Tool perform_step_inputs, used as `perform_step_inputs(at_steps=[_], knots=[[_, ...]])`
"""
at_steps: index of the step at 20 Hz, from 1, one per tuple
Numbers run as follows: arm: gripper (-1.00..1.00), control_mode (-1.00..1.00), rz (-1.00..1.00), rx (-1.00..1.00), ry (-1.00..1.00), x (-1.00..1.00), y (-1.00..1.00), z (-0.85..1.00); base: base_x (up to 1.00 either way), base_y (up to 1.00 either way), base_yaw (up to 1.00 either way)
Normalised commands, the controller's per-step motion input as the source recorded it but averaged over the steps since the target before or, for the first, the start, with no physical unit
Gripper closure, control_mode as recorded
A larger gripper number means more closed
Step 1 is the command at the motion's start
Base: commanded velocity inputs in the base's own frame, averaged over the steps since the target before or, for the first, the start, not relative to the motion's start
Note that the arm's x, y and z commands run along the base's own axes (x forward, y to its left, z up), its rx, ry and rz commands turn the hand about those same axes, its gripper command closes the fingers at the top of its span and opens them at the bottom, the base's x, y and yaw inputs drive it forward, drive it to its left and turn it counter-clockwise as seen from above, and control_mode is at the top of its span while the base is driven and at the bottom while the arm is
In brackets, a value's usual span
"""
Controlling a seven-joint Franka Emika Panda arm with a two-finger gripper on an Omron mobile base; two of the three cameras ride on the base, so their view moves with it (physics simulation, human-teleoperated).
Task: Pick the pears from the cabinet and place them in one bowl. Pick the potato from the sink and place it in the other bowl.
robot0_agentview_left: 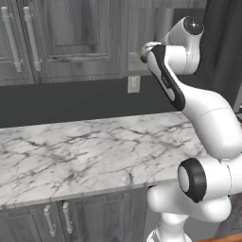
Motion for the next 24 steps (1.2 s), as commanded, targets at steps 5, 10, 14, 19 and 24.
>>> perform_step_inputs(at_steps=[5, 10, 14, 19, 24], knots=[[-1.0, -1.0, 0.0, 0.0, 0.02, 0.43, 0.0, -0.01, 0.0, 0.0, 0.0], [-1.0, -1.0, 0.0, 0.0, 0.0, 0.42, 0.0, -0.13, 0.0, 0.0, 0.0], [-1.0, -1.0, 0.0, 0.0, 0.03, 0.49, 0.0, -0.04, 0.0, 0.0, 0.0], [-1.0, -1.0, 0.0, 0.0, 0.05, 0.36, 0.0, -0.01, 0.0, 0.0, 0.0], [-1.0, -1.0, -0.01, 0.0, 0.02, 0.3, 0.06, 0.0, 0.0, 0.0, 0.0]])
